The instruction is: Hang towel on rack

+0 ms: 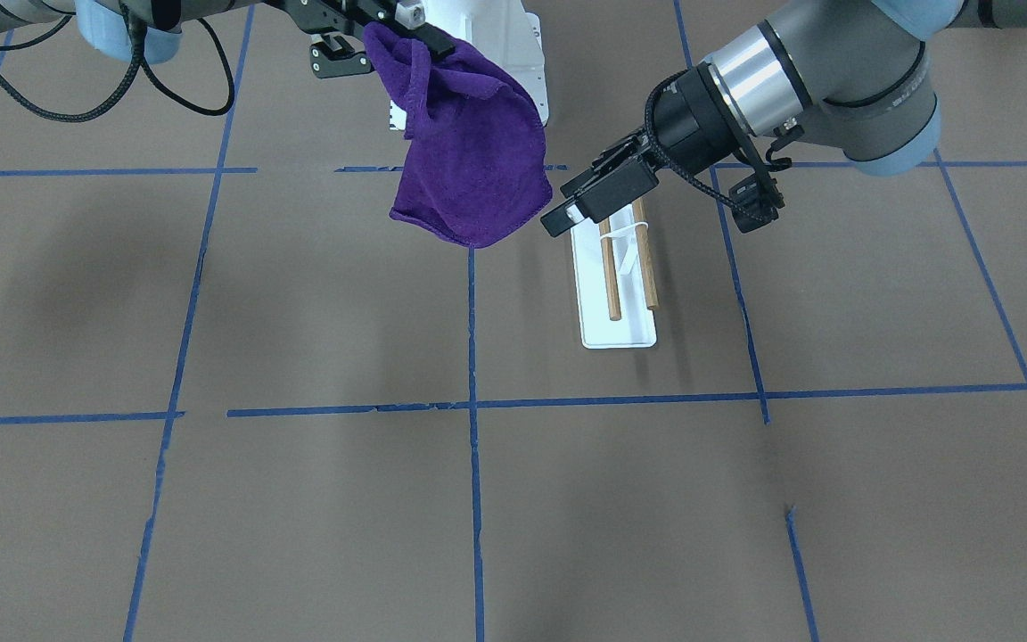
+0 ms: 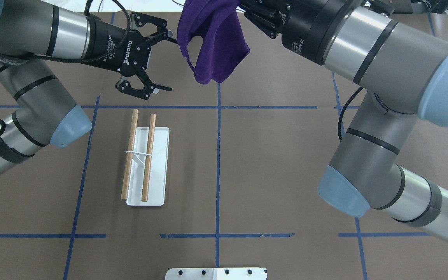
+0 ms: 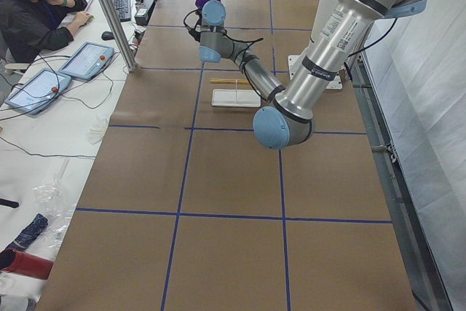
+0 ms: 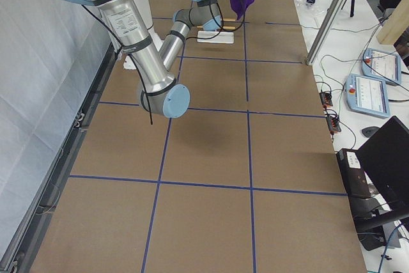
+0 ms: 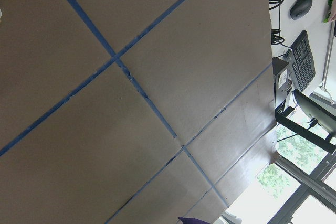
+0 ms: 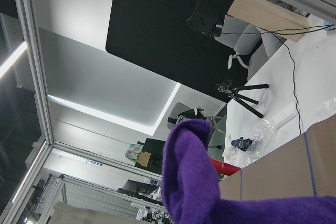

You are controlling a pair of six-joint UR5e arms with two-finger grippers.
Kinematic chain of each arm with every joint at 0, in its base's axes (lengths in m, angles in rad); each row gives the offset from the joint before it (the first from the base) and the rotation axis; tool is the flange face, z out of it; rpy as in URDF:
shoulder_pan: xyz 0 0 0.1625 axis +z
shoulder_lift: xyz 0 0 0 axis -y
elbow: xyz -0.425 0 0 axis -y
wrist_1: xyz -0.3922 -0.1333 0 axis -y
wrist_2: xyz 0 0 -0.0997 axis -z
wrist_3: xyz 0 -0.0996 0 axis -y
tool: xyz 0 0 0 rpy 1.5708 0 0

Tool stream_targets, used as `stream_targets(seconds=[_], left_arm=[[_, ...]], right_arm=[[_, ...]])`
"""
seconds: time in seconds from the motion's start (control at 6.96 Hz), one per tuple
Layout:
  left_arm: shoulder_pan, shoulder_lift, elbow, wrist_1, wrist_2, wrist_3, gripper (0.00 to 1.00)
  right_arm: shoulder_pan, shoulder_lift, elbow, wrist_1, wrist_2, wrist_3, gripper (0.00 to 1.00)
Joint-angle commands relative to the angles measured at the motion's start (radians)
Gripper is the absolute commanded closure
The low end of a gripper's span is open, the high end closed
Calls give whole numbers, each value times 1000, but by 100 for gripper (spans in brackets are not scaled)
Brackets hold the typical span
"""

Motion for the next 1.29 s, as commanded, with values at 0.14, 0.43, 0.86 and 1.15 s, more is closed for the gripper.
stream_targets(seconds=[0.14, 0.43, 0.86, 1.15], left_arm=[[0, -31, -4, -2, 2, -134, 0], [1, -52, -24, -2, 2, -183, 0], [-2, -51, -26, -17, 2, -182, 11], [-5, -51, -35, -20, 0, -182, 11]], right_arm=[[-4, -6, 1, 23, -2, 1, 100], [-4, -9, 3, 23, -2, 3, 100], [-4, -12, 7, 25, 0, 3, 100], [-5, -15, 7, 23, 0, 1, 100]])
